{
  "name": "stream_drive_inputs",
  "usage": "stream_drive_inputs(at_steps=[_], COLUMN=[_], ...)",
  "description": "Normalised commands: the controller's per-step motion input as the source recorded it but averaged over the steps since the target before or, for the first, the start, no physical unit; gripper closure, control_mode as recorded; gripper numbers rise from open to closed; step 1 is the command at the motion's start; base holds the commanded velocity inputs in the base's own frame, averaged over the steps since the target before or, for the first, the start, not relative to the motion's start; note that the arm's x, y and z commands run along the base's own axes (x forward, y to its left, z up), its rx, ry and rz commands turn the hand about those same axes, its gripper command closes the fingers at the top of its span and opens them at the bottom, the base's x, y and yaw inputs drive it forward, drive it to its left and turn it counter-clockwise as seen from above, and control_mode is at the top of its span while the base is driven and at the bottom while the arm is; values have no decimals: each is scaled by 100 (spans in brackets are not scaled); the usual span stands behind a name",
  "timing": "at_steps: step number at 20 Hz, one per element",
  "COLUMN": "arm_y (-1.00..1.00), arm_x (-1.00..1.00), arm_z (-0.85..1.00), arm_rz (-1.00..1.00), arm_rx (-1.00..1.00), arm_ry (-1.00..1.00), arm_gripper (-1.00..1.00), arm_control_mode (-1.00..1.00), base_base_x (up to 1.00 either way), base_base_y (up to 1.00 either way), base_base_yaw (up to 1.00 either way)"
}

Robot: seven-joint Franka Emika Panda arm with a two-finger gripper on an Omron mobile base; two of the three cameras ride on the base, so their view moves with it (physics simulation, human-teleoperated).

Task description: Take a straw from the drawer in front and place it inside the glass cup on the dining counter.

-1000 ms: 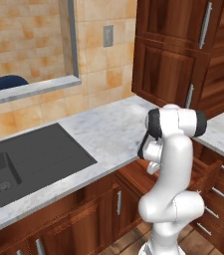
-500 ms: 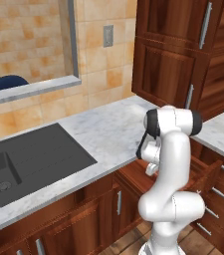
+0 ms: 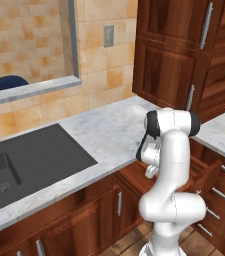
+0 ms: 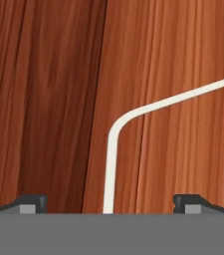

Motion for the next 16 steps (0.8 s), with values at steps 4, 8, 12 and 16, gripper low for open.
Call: stream_drive_inputs(at_steps=[4, 8, 12, 16], arm_y=[0, -5, -23, -19], arm_x=[0, -14, -29, -19], arm_z=[-32, -29, -26, -18], arm_rz=[0, 0, 0, 0], arm_rx=[0, 0, 0, 0], arm_ry=[1, 2, 0, 0], arm_gripper=[-100, 100, 100, 100], arm_control_mode=[-100, -100, -100, -100], base_base_x=[0, 0, 0, 0], base_base_y=[0, 0, 0, 0], base_base_yaw=[0, 0, 0, 0])
